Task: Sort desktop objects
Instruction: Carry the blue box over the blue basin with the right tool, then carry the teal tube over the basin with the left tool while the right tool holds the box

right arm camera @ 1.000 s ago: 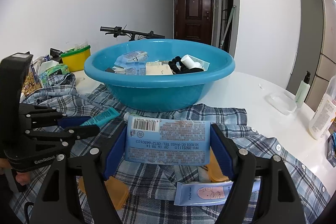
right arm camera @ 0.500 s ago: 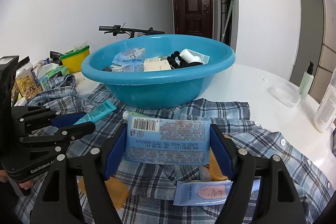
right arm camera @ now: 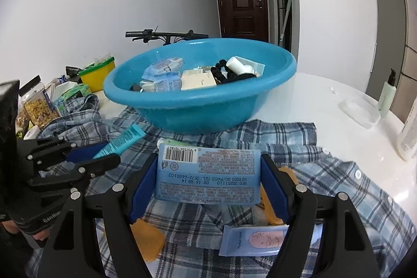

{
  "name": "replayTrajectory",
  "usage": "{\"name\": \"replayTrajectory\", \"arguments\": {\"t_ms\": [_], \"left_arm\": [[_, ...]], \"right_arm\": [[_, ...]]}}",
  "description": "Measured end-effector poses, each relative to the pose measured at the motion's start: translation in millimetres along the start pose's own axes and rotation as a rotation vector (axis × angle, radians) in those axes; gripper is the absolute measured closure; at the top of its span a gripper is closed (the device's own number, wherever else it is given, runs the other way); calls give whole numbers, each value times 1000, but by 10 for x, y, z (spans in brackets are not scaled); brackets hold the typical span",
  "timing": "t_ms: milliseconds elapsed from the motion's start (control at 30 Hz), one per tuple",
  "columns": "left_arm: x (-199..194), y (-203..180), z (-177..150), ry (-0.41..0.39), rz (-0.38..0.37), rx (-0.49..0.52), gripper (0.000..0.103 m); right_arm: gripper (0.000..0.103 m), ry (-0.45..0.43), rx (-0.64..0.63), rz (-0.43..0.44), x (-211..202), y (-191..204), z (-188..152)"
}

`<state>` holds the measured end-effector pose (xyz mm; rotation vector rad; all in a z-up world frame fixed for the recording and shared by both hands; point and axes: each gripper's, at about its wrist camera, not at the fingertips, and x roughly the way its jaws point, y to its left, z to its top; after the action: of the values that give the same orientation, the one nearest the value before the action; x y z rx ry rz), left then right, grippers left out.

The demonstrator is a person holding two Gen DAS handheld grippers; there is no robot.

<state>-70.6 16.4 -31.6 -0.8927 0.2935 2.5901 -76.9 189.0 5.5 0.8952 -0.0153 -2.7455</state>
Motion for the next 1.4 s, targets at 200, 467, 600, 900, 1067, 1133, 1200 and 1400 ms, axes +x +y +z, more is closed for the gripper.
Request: {"name": "replayTrajectory", "arguments": {"t_ms": [200,467,600,900,1067,1133,1200,1400], "left_arm": [[-1,24,-1,-1,-13,-13,82],[-13,6,0,-5,-8,-3,82],[-10,56,3,-2,-12,-25,82],[10,101,0,13,-17,-48,82],[26,135,-4,16,-23,-71,82],[32,133,-3,18,-22,-71,82],[34,129,-4,21,-19,-71,82],[29,89,0,20,-9,-52,82]], "right_arm": [[29,-101,-18,16,-316,73,403],[29,-147,-18,77,-191,110,1019],[29,-133,-57,53,8,159,1233],[29,-92,-46,125,345,73,1551],[29,-98,-72,100,451,-9,1604],[29,-105,-42,130,469,-95,1589],[29,-82,-50,126,512,-125,1585],[29,-86,-34,153,406,-199,1602]]}}
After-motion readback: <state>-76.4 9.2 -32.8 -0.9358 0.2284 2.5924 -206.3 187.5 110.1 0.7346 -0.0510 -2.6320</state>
